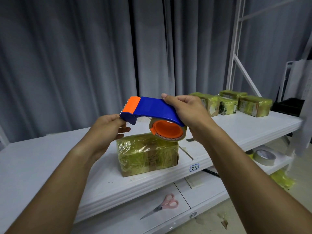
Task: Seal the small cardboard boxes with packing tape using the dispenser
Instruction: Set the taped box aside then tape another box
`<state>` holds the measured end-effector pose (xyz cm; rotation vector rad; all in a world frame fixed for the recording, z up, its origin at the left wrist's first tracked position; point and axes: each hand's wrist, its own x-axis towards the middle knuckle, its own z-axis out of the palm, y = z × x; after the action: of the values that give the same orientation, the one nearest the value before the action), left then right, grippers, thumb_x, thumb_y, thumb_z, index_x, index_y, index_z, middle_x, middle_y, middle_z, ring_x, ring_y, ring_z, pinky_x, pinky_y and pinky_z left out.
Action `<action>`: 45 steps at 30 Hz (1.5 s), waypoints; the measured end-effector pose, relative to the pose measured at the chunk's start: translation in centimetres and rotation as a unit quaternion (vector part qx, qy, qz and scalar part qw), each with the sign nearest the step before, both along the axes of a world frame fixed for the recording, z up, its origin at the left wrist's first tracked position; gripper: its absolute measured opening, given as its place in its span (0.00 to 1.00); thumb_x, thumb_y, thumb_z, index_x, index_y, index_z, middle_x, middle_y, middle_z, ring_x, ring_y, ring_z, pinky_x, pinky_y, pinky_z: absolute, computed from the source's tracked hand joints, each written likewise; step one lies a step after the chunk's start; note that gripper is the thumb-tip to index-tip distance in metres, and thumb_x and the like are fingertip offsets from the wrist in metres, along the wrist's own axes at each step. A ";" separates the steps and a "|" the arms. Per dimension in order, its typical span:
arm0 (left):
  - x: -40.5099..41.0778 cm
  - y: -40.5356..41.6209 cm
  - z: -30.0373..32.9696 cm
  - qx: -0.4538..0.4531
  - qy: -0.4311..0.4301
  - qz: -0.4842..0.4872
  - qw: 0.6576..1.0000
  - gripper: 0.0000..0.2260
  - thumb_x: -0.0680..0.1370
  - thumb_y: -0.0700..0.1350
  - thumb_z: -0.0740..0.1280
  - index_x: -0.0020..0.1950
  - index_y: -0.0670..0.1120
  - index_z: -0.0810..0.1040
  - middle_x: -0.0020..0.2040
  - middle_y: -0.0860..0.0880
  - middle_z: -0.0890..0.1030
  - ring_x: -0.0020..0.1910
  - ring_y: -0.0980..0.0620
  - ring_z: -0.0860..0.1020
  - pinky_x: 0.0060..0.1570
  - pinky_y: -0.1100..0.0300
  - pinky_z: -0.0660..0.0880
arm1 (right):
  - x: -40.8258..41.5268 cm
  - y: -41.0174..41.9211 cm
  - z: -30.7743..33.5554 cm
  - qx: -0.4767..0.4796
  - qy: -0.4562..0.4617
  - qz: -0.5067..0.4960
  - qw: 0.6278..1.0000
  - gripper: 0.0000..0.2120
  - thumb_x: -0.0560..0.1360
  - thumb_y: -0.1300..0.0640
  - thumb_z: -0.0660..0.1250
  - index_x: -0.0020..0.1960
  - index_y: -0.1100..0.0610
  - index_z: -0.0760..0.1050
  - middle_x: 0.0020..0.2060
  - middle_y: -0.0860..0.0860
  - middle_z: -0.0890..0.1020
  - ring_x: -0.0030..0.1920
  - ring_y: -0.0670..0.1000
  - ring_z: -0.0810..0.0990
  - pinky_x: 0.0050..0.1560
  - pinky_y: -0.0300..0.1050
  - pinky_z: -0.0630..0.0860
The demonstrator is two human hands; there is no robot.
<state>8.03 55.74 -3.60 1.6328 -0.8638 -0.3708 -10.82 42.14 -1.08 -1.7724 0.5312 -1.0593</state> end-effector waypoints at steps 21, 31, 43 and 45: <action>-1.4 1.0 0.8 0.016 -0.019 0.018 1.000 0.10 0.80 0.40 0.65 0.50 0.51 0.85 0.46 0.52 0.86 0.44 0.53 0.80 0.46 0.56 0.72 | -0.5 0.0 0.5 -0.007 0.025 0.034 0.999 0.21 0.71 0.34 0.71 0.45 0.53 0.84 0.36 0.48 0.86 0.37 0.50 0.86 0.38 0.41 0.82; -1.0 0.6 0.3 0.041 -0.032 0.040 0.998 0.13 0.78 0.35 0.61 0.46 0.47 0.84 0.40 0.48 0.86 0.34 0.54 0.85 0.33 0.60 0.77 | 0.4 -1.6 1.9 -0.031 0.112 0.051 0.992 0.31 0.59 0.28 0.70 0.45 0.55 0.83 0.37 0.50 0.87 0.38 0.51 0.87 0.47 0.48 0.83; -0.5 -0.1 -0.5 0.052 -0.077 0.078 0.993 0.15 0.77 0.34 0.62 0.41 0.50 0.83 0.29 0.60 0.82 0.27 0.65 0.78 0.29 0.63 0.70 | 1.9 -3.4 0.7 -0.033 0.148 0.042 0.988 0.26 0.66 0.32 0.71 0.43 0.55 0.84 0.36 0.49 0.86 0.37 0.49 0.86 0.47 0.46 0.82; -0.3 -0.2 -0.5 0.054 -0.077 0.084 0.992 0.13 0.78 0.37 0.64 0.41 0.51 0.84 0.30 0.59 0.82 0.28 0.65 0.77 0.31 0.62 0.69 | 1.9 -3.5 0.7 -0.033 0.150 0.042 0.987 0.25 0.67 0.32 0.71 0.43 0.55 0.84 0.35 0.50 0.86 0.36 0.49 0.86 0.45 0.45 0.82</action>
<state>7.71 55.56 -4.07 1.8384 -0.8257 -0.1777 -8.92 38.63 -0.43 -2.0099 0.6027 -0.7644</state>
